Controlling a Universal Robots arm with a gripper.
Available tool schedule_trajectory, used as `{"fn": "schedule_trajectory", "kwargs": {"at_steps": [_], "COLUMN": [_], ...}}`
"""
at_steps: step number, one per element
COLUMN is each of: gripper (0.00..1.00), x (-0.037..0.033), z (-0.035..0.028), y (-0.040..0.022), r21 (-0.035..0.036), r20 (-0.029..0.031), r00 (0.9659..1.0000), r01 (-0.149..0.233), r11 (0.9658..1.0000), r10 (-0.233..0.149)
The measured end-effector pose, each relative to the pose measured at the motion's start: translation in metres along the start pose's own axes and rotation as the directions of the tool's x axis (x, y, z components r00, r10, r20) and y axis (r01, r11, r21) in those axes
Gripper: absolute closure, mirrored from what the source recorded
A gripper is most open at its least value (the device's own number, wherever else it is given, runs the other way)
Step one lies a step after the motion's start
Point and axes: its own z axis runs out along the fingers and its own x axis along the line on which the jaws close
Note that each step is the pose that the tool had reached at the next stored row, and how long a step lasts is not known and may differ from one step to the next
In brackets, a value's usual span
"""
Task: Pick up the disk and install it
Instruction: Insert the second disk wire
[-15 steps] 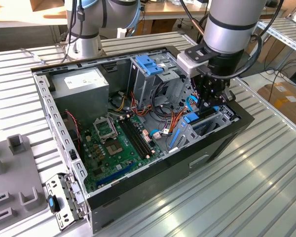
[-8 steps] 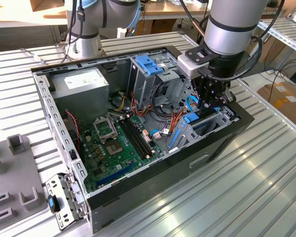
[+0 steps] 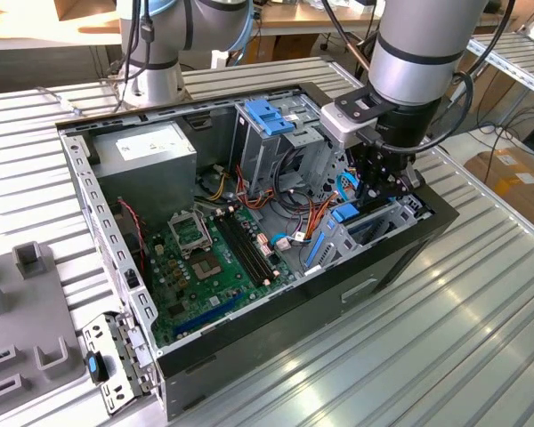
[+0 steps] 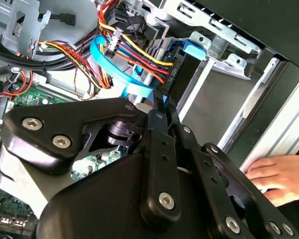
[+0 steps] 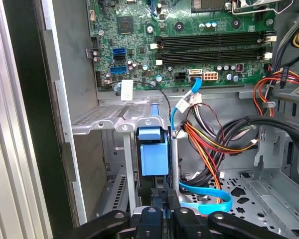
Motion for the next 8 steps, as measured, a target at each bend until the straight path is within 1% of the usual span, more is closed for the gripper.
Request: {"fn": "schedule_trajectory", "kwargs": {"at_steps": [5,6,7,8], "gripper": [0.83,0.83,0.76,0.76], "x": [0.0000,0.0001,0.0002,0.0004], "z": [0.0002,-0.0018,-0.0052,-0.0093], "y": [0.0000,-0.0005,-0.0012,-0.0022], "r21": [0.0001,0.0001,0.0001,0.0001], "r20": [0.0012,0.0011,0.0007,0.0008], "r00": [1.0000,1.0000,1.0000,1.0000], "r01": [0.000,0.000,0.000,0.000], "r11": [1.0000,1.0000,1.0000,1.0000], "r10": [0.000,0.000,0.000,0.000]}}
